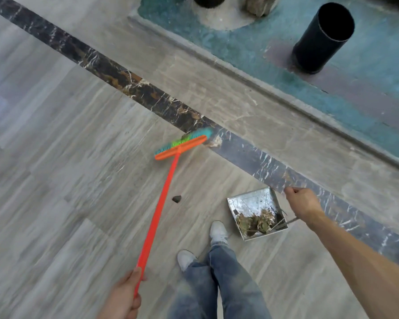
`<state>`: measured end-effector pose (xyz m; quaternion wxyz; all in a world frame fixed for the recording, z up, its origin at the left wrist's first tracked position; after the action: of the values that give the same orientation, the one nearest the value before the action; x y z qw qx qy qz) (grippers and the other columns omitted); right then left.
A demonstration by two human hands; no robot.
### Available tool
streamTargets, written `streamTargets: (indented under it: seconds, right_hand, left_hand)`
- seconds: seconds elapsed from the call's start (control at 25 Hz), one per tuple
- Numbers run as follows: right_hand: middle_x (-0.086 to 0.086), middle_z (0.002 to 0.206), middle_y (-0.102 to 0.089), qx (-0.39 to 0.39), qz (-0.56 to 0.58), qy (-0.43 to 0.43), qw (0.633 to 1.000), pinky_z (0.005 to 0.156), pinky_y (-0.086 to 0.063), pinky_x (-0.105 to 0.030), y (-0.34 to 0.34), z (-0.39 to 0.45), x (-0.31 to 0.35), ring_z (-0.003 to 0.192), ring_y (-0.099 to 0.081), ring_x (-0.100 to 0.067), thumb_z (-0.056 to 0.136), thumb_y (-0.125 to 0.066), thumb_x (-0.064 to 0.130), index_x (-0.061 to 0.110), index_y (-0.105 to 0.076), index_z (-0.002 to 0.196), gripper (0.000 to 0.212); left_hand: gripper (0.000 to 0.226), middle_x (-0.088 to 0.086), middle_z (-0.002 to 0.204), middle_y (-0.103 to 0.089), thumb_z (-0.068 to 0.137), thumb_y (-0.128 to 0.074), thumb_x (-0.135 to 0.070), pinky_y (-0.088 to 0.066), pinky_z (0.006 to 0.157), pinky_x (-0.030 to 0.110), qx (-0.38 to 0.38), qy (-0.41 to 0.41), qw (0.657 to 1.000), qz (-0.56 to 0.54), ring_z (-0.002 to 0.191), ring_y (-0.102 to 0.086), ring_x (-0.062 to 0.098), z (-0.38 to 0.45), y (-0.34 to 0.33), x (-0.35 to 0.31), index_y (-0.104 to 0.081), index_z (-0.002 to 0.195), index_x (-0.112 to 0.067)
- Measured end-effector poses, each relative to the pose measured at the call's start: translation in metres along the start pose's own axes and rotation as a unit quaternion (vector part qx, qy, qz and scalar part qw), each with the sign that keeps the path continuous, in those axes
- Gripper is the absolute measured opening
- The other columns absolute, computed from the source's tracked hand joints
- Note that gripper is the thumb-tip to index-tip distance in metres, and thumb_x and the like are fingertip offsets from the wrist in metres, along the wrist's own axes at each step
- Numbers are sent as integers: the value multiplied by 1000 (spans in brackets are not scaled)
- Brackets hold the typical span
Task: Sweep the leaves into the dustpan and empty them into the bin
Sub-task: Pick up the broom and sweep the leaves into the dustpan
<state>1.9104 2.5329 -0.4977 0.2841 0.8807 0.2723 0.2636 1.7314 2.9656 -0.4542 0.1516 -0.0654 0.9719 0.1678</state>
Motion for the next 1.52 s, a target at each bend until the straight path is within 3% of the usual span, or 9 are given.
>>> streamTargets:
  seconds: [0.2,0.36,0.44,0.84,0.96,1.04,1.16,1.32,1.52]
  right_hand:
    - [-20,67,-59,36,-95,28,994,59,-36,-31,-7,-42,-30,58,-50,-28,96,-47,35,-14,-60,83,53]
    - [-15,66,-57,80,-228,78,967,52,-33,-28,-25,-72,-32,55,-48,-23,98,-46,41,1,-54,65,52]
    - [-9,60,-50,104,-236,90,962,51,-31,-27,-39,-71,-32,53,-46,-21,98,-47,39,-6,-57,71,53]
    - [-12,57,-43,117,-251,125,953,57,-34,-32,-49,-61,-28,57,-43,-25,94,-48,31,11,-38,53,46]
    - [-15,71,-51,123,-244,143,951,67,-39,-31,-42,-66,-28,73,-50,-27,95,-45,30,12,-42,54,45]
    - [-14,74,-53,134,-244,136,951,69,-41,-32,-33,-68,-35,79,-56,-30,95,-45,29,10,-47,59,41]
    - [-14,65,-51,122,-219,124,960,62,-39,-33,-9,-77,-63,72,-57,-31,94,-46,31,10,-45,57,42]
    - [-7,55,-52,98,-171,124,972,58,-39,-32,25,-100,-102,57,-53,-24,97,-44,38,12,-50,58,48]
    - [-5,50,-49,29,-62,116,991,53,-36,-30,76,-113,-78,52,-49,-23,96,-44,30,12,-43,56,44]
  left_hand:
    - [36,1,48,-28,101,-36,-42,-23,40,10,-47,58,997,18,30,-21,8,6,55,37,-53,92,-12]
    - [33,3,46,-31,101,-35,-37,-25,39,11,-65,70,995,-5,26,-24,10,27,66,51,-47,87,-10]
    - [34,4,43,-31,102,-32,-34,-25,35,11,-67,77,995,-14,23,-25,11,25,51,61,-45,82,-10]
    - [53,1,36,-33,99,-43,-45,-19,32,12,154,199,968,-9,23,-28,12,-117,-143,130,-45,59,-11]
    - [48,0,45,-58,94,-54,-40,-40,40,17,213,192,958,16,35,-53,9,-136,-145,136,-62,58,-9]
    - [56,-11,46,-62,92,-47,-52,-38,45,7,211,161,961,84,45,-58,-4,-140,-128,130,-67,49,-23]
    - [45,-10,35,-50,86,-44,-58,-18,28,10,173,119,966,154,32,-47,-3,-161,-99,89,-55,61,-23]
    - [44,0,38,-30,101,-36,-42,-18,32,7,78,104,985,110,22,-22,10,-172,-64,38,-43,70,-12]
    - [50,6,31,-37,104,-33,-34,-26,33,14,0,-25,967,253,18,-34,16,-159,-40,-34,-43,63,-7]
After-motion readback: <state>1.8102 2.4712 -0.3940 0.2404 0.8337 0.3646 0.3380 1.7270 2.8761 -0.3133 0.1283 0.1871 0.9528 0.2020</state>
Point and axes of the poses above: each hand's wrist, its own z-axis towards the middle knuckle, its own y-axis out of the back of the hand, x = y × z, the point moved 3 cm from there along z, towards the middle knuckle
